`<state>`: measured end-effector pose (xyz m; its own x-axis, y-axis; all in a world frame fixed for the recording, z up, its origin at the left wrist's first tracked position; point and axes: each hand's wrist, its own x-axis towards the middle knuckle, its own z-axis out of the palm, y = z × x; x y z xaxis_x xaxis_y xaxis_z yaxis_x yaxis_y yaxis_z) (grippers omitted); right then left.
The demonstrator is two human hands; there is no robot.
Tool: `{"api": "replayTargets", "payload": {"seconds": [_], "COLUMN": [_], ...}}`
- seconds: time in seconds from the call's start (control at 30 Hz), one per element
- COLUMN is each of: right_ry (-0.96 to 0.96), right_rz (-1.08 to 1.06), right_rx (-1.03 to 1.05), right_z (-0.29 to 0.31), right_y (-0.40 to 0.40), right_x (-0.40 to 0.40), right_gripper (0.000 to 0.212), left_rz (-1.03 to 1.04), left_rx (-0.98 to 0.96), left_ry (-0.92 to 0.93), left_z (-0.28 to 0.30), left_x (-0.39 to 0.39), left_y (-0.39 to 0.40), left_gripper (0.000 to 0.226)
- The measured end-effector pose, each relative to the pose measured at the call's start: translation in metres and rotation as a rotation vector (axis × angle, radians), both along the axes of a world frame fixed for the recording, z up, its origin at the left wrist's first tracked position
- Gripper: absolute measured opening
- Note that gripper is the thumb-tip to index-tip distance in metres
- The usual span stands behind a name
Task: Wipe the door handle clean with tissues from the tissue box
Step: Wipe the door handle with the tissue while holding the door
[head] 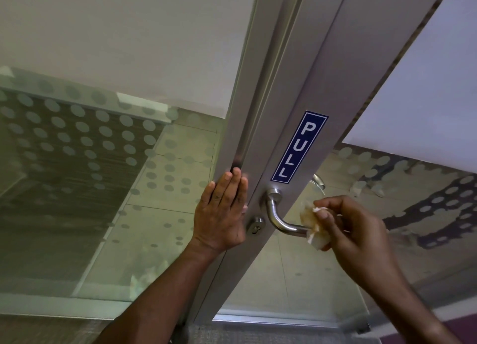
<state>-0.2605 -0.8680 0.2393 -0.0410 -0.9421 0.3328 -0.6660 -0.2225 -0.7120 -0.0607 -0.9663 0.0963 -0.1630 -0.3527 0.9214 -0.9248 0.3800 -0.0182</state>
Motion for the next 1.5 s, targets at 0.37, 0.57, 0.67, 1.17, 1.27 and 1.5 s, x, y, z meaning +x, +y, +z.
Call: {"api": "replayTargets", "payload": {"seconds": [0.37,0.57,0.67,1.17,1.27,1.5], "right_ry": [-0.475,-0.782,-0.845,-1.030,-1.116,-1.189], "right_rz": [0.084,-0.163,-0.205,-0.367,-0.441,-0.422], "right_rx": [0.095,0.053,-0.026,-0.308,-0.299,-0.288], "right_z": [-0.054,-0.106,-0.116,-0.126,-0.127,-0.115], "right_y": [0.034,0.036,0.025,-0.032,-0.039,-0.051], "right_x": [0.050,0.086,0.101,0.121,0.119,0.128], "right_gripper": [0.031,0.014,0.018,0.020,0.021,0.027], "left_rz": [-0.010,-0.015,-0.015,-0.006,-0.009,-0.002], "left_rx": [0.028,0.017,0.015,0.025,0.017,0.010], "left_ry": [-0.008,-0.016,-0.020,-0.023,-0.014,-0.012], "left_z": [0.001,0.002,-0.001,-0.004,-0.004,-0.005], "left_x": [0.001,0.002,0.003,0.001,0.001,0.001], "left_y": [0.001,0.001,-0.001,-0.002,-0.002,-0.002], "left_gripper": [0.087,0.088,0.085,0.085,0.083,0.079]}}
